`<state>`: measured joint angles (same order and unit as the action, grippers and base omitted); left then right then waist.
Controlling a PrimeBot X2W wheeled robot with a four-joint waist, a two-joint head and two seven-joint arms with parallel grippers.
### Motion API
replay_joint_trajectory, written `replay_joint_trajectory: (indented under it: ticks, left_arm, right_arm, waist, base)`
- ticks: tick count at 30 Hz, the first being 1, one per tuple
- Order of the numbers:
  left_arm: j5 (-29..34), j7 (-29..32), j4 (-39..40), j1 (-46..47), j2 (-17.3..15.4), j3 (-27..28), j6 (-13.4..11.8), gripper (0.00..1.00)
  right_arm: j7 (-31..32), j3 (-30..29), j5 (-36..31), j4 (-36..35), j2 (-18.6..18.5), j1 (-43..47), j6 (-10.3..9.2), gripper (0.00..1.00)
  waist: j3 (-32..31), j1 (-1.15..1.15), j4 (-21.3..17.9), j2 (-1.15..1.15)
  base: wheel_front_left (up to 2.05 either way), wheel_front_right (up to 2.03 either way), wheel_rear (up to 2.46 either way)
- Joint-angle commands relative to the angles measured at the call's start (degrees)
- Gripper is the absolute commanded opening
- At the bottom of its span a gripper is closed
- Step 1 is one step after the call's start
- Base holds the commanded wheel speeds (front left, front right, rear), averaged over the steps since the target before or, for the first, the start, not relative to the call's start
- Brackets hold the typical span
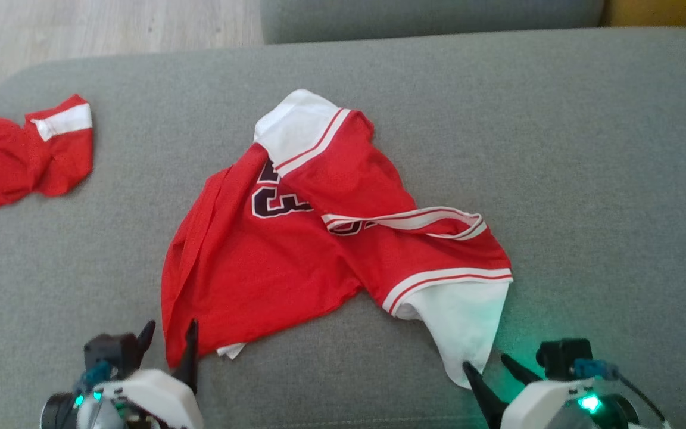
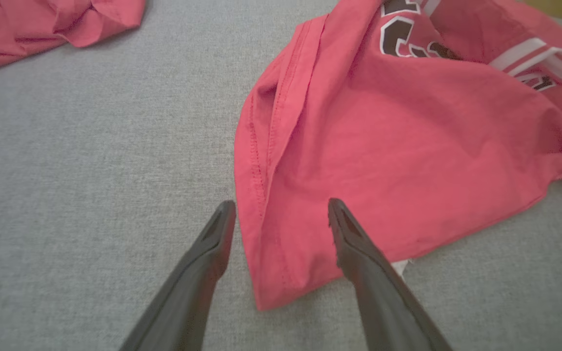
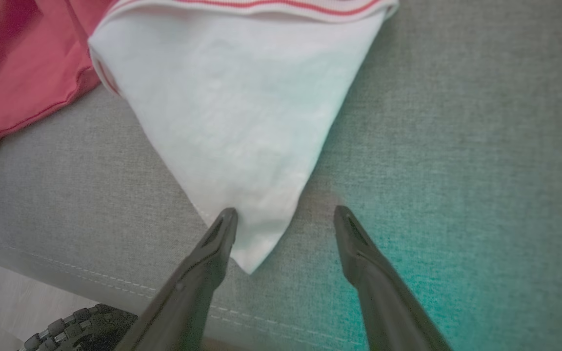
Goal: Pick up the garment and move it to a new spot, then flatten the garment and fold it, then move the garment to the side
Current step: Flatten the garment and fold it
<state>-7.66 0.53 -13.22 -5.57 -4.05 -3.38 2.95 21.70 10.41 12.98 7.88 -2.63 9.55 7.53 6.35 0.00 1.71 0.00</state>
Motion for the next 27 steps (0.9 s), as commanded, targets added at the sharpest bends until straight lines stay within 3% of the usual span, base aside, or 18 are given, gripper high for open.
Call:
replay_joint_trajectory:
  ticks: [1,16,23,25,26,27]
  left_arm:
    - [-0.4,0.5,1.1,3.4,-1.1,1.5,-0.5,1.00]
    - [-3.7,6.3,-2.8,4.4,-1.0,1.5,-0.7,1.00]
    - [-5.7,10.1,-5.2,4.5,-1.0,0.7,0.4,1.00]
    - [-6.1,10.8,-5.5,4.4,-1.0,0.3,0.7,0.41]
    - [-6.4,11.3,-5.8,4.3,-0.9,0.1,1.0,0.00]
    - [-6.8,11.9,-6.1,4.3,-0.9,-0.2,1.3,0.00]
  right_arm:
    - [0.0,1.3,0.4,-1.7,-0.3,-3.3,-0.04,1.00]
    - [0.3,4.2,3.0,1.2,-0.3,-6.2,-0.04,1.00]
    - [1.4,5.5,3.8,1.4,-0.3,-6.1,-0.04,1.00]
    - [1.7,6.0,4.4,1.5,-0.3,-6.1,-0.04,1.00]
    - [1.6,6.2,5.0,1.4,-0.3,-6.2,-0.04,1.00]
    - [1.3,6.2,5.6,1.3,-0.3,-6.4,-0.04,0.50]
  waist:
    - [1.1,0.00,0.2,0.00]
    - [2.8,0.00,0.9,0.00]
    - [3.0,0.00,0.6,0.00]
    - [2.9,0.00,0.5,0.00]
    - [2.9,0.00,0.4,0.00]
    - [2.9,0.00,0.4,0.00]
  base:
    - [0.00,0.00,0.00]
    - [0.00,0.00,0.00]
    - [0.00,0.00,0.00]
    - [0.00,0.00,0.00]
    - [0.00,0.00,0.00]
    - [0.00,0.00,0.00]
